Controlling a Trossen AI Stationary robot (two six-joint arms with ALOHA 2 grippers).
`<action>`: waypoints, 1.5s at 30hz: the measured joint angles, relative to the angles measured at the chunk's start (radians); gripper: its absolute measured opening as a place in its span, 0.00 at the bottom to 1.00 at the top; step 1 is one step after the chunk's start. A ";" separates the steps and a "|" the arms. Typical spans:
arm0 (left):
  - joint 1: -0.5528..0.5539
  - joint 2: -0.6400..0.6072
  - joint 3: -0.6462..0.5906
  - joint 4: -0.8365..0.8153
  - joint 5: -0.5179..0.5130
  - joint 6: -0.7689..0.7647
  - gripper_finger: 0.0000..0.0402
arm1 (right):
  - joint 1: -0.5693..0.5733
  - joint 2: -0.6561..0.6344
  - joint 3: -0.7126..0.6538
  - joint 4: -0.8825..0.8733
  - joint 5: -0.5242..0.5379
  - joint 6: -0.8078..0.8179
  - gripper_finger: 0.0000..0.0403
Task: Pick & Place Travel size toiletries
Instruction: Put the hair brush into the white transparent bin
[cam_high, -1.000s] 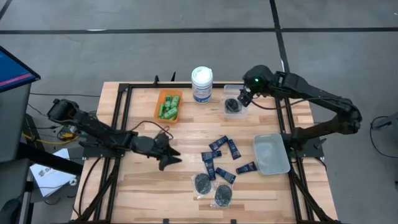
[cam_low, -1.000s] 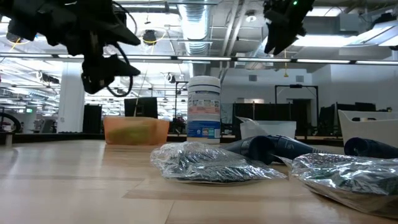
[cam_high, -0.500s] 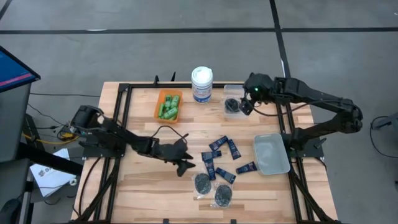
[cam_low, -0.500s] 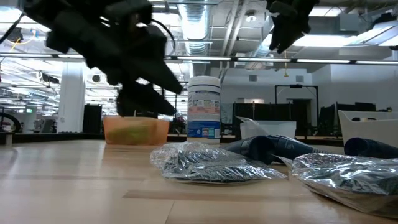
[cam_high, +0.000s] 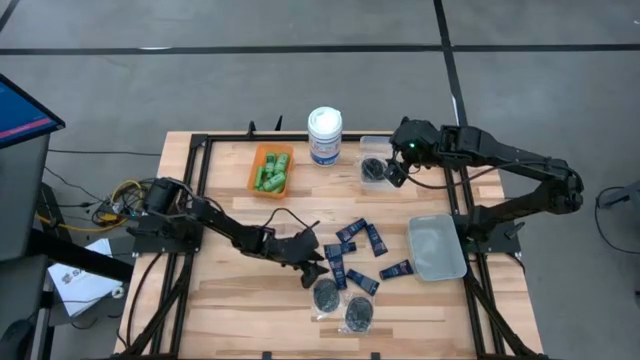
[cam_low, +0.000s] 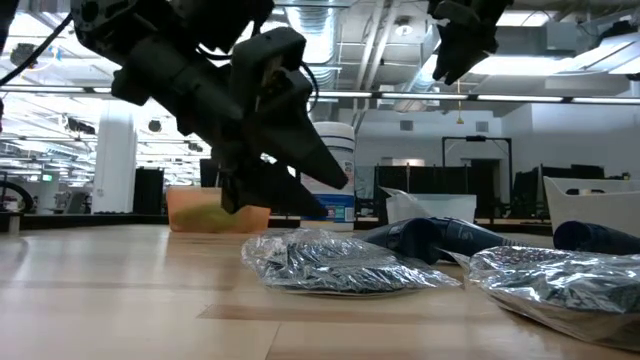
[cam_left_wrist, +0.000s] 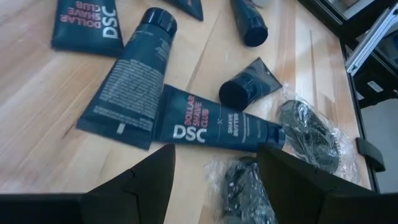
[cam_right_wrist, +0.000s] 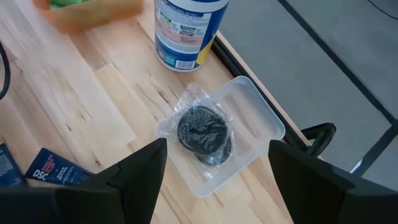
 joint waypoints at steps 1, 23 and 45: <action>0.000 0.004 0.002 0.000 0.001 0.000 0.56 | 0.000 0.000 0.000 0.000 0.000 -0.006 0.68; -0.061 0.107 0.002 0.096 -0.002 -0.055 0.56 | 0.000 0.000 0.000 -0.002 -0.011 -0.026 0.68; -0.063 0.114 0.002 0.111 0.017 -0.066 0.03 | 0.000 0.000 0.000 -0.004 -0.011 -0.025 0.68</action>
